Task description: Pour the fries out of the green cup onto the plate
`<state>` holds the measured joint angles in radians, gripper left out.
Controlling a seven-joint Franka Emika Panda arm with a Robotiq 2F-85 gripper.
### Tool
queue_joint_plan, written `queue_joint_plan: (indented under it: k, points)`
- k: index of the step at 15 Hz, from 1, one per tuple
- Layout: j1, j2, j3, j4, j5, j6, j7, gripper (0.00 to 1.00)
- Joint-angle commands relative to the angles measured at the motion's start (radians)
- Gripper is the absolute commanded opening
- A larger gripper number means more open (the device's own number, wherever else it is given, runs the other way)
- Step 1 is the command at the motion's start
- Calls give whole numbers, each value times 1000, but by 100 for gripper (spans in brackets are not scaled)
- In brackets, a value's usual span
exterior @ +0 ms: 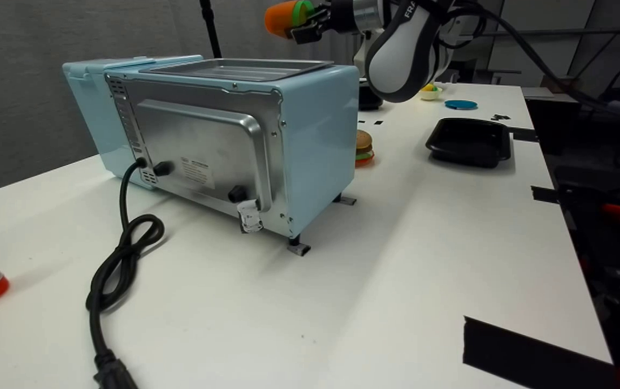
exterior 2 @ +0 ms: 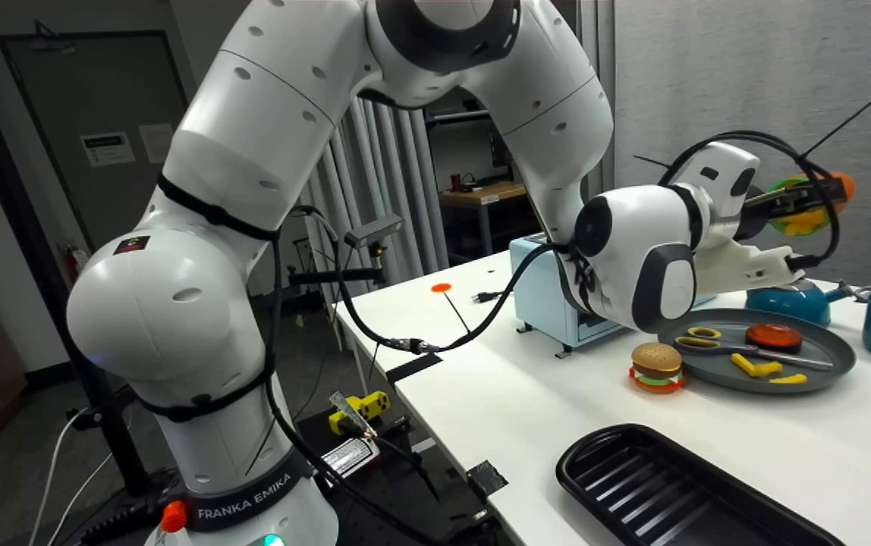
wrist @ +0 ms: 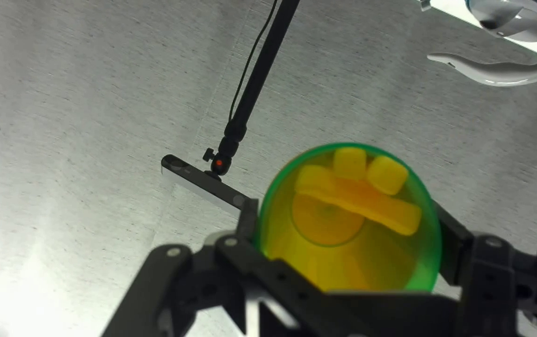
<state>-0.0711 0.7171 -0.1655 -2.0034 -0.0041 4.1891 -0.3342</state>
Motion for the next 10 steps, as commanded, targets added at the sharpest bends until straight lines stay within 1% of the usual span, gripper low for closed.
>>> queue_joint_plan:
  k: [1, 2, 3, 4, 10]
  points:
    - [20, 8, -16, 24, 25, 7, -10, 58]
    - [22, 8, -16, 28, 37, -3, -12, 58]
    - [21, 13, -17, 27, 23, 22, -12, 58]
    - [22, 14, -18, 29, 22, 23, -14, 58]
    - [26, 11, -17, 35, 35, 5, -13, 58]
